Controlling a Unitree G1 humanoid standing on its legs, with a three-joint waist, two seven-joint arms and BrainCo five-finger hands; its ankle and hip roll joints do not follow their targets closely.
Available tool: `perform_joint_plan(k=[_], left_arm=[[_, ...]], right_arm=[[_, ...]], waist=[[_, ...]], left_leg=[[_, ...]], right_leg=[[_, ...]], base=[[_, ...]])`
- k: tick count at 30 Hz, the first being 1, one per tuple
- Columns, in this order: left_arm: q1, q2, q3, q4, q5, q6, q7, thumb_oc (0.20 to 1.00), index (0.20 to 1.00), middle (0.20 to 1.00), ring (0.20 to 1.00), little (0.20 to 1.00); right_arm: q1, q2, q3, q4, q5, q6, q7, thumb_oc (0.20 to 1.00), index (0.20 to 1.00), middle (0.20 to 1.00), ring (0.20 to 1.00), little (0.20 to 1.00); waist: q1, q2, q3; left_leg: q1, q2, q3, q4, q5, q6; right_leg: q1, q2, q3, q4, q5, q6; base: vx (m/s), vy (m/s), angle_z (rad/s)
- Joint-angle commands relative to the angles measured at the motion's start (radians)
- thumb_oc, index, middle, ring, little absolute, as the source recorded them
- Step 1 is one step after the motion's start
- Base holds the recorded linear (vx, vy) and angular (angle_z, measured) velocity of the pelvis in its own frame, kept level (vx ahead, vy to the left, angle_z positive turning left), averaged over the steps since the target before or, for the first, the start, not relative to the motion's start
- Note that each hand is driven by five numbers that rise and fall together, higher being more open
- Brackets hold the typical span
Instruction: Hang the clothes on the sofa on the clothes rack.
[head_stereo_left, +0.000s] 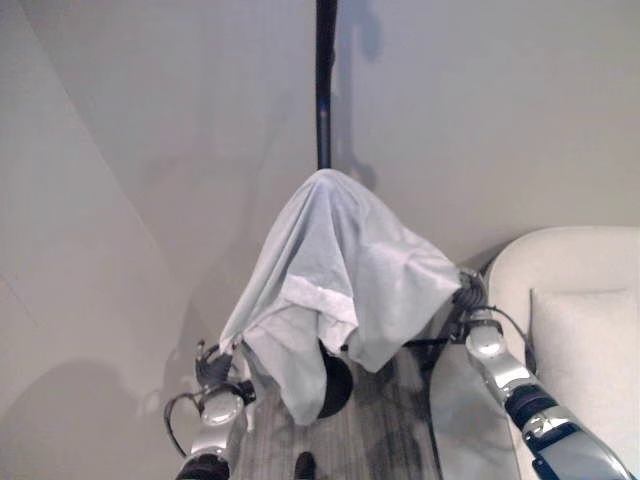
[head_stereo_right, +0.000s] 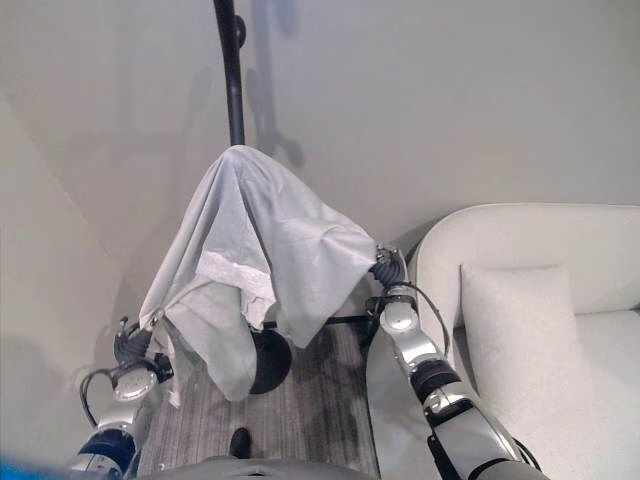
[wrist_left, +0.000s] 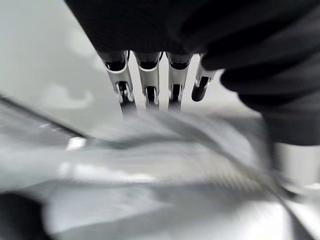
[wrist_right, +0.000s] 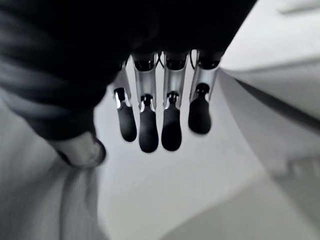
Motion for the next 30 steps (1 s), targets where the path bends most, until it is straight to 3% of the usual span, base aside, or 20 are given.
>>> perform_joint_plan(k=[1, 10, 16, 17, 18, 19, 20, 25, 26, 30], left_arm=[[-0.024, 0.004, -0.004, 0.063, -0.100, -0.057, -0.037, 1.000, 1.000, 1.000, 1.000, 1.000], [0.021, -0.046, 0.043, 0.245, -0.150, -0.036, -0.099, 1.000, 1.000, 1.000, 1.000, 1.000], [0.046, -0.064, 0.056, 0.262, -0.189, -0.046, -0.118, 1.000, 1.000, 1.000, 1.000, 1.000], [0.046, -0.073, 0.056, 0.282, -0.204, -0.049, -0.124, 1.000, 1.000, 1.000, 1.000, 1.000], [0.045, -0.072, 0.056, 0.283, -0.205, -0.049, -0.124, 1.000, 1.000, 1.000, 1.000, 1.000], [0.040, -0.084, 0.057, 0.307, -0.237, -0.045, -0.135, 1.000, 1.000, 1.000, 1.000, 1.000], [0.039, -0.083, 0.057, 0.308, -0.238, -0.045, -0.136, 1.000, 1.000, 1.000, 1.000, 1.000], [0.036, -0.113, 0.039, 0.367, -0.280, -0.010, -0.210, 1.000, 1.000, 1.000, 1.000, 1.000], [0.039, -0.123, 0.022, 0.394, -0.269, 0.014, -0.247, 1.000, 1.000, 1.000, 1.000, 1.000], [0.031, -0.131, 0.005, 0.425, -0.255, 0.040, -0.284, 1.000, 1.000, 1.000, 1.000, 1.000]], right_arm=[[-0.001, -0.033, -0.047, -0.001, 0.099, -0.074, 0.029, 1.000, 1.000, 1.000, 1.000, 1.000], [0.084, 0.026, -0.117, 0.082, 0.208, -0.090, 0.047, 1.000, 1.000, 1.000, 1.000, 1.000], [0.148, 0.082, -0.158, 0.154, 0.285, -0.087, 0.055, 1.000, 1.000, 1.000, 1.000, 1.000], [0.167, 0.125, -0.209, 0.212, 0.408, -0.093, 0.058, 1.000, 1.000, 1.000, 1.000, 1.000], [0.166, 0.125, -0.209, 0.213, 0.410, -0.093, 0.060, 1.000, 1.000, 1.000, 1.000, 1.000], [0.179, 0.169, -0.267, 0.270, 0.557, -0.093, 0.073, 1.000, 1.000, 1.000, 1.000, 1.000], [0.177, 0.169, -0.268, 0.273, 0.559, -0.094, 0.076, 1.000, 1.000, 1.000, 1.000, 1.000], [0.215, 0.218, -0.325, 0.457, 0.691, -0.030, 0.114, 1.000, 1.000, 1.000, 1.000, 1.000], [0.225, 0.226, -0.341, 0.536, 0.730, 0.015, 0.138, 1.000, 1.000, 1.000, 1.000, 1.000], [0.234, 0.232, -0.374, 0.675, 0.756, 0.087, 0.152, 1.000, 1.000, 1.000, 1.000, 1.000]], waist=[[0.030, 0.028, -0.042], [0.020, 0.038, -0.059], [0.016, 0.039, -0.063], [0.013, 0.040, -0.063], [0.013, 0.039, -0.062], [0.009, 0.040, -0.061], [0.010, 0.040, -0.060], [0.002, 0.044, -0.056], [0.001, 0.046, -0.054], [0.001, 0.047, -0.055]], left_leg=[[0.078, 0.145, 0.021, 0.011, -0.098, -0.110], [0.099, 0.147, 0.049, 0.011, -0.109, -0.112], [0.102, 0.148, 0.052, 0.011, -0.112, -0.112], [0.103, 0.147, 0.051, 0.011, -0.112, -0.113], [0.104, 0.147, 0.051, 0.011, -0.113, -0.113], [0.104, 0.146, 0.051, 0.011, -0.115, -0.114], [0.105, 0.145, 0.051, 0.011, -0.115, -0.114], [0.107, 0.144, 0.048, 0.011, -0.117, -0.116], [0.105, 0.144, 0.046, 0.011, -0.117, -0.117], [0.103, 0.144, 0.042, 0.011, -0.116, -0.119]], right_leg=[[-0.012, -0.039, 0.022, 0.017, -0.101, 0.032], [-0.006, -0.047, 0.031, 0.017, -0.094, 0.040], [-0.002, -0.048, 0.031, 0.017, -0.095, 0.042], [0.000, -0.048, 0.030, 0.017, -0.096, 0.041], [0.001, -0.048, 0.031, 0.017, -0.096, 0.042], [0.003, -0.049, 0.030, 0.017, -0.097, 0.041], [0.003, -0.049, 0.030, 0.017, -0.097, 0.042], [0.006, -0.049, 0.025, 0.017, -0.100, 0.040], [0.007, -0.049, 0.022, 0.017, -0.101, 0.040], [0.006, -0.047, 0.019, 0.017, -0.101, 0.038]], base=[[0.00, 0.000, 0.00], [0.01, 0.011, -0.05], [0.00, -0.002, -0.04], [0.01, -0.002, -0.04], [0.00, 0.000, 0.00], [0.00, 0.000, 0.00], [0.00, 0.000, 0.00], [0.00, 0.000, 0.00], [0.00, 0.000, 0.00], [0.00, 0.000, 0.00]])
